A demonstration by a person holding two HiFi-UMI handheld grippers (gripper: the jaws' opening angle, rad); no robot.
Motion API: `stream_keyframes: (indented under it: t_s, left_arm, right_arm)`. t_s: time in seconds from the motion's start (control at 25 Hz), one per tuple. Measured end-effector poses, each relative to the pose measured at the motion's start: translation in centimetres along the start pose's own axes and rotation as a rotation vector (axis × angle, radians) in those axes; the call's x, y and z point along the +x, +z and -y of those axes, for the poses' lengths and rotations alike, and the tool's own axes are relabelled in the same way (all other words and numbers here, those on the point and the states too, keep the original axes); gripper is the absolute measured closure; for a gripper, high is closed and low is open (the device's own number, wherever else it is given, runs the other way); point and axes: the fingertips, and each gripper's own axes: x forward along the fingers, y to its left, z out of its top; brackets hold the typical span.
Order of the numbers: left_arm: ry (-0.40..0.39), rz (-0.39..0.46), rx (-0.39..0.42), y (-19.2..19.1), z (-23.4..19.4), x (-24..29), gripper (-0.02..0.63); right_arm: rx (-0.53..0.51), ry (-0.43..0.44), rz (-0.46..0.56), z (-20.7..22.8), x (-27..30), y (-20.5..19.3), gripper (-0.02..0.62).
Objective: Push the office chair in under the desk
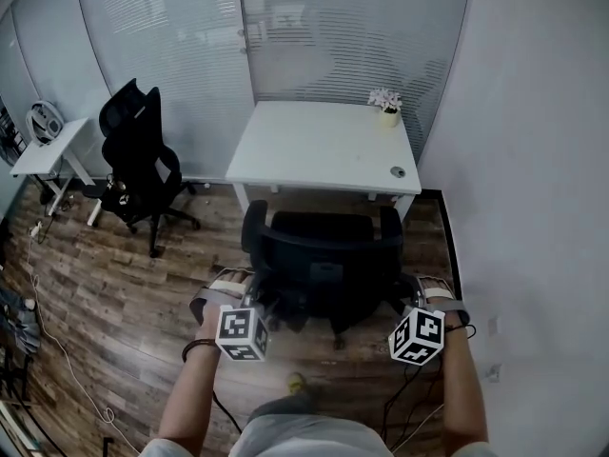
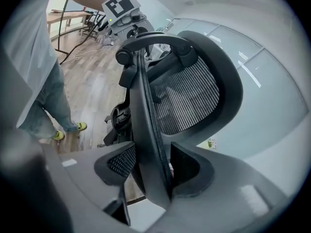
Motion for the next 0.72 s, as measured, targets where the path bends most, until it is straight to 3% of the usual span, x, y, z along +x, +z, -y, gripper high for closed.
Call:
stream_keyframes:
  t_s: [0.32, 0.72]
  left_arm:
    - [-0.008, 0.013, 0.009, -2.9, -4.6, 3.4, 0.423]
    - [0.013, 0.019, 0.009, -3.6, -7.3, 5.6, 0.42]
  right_arm:
    - [0.012, -0.014, -0.007, 3.9, 4.3, 1.7, 0.383]
    - [0.014, -0.031, -0.008, 6.7, 6.9, 1.7, 0.38]
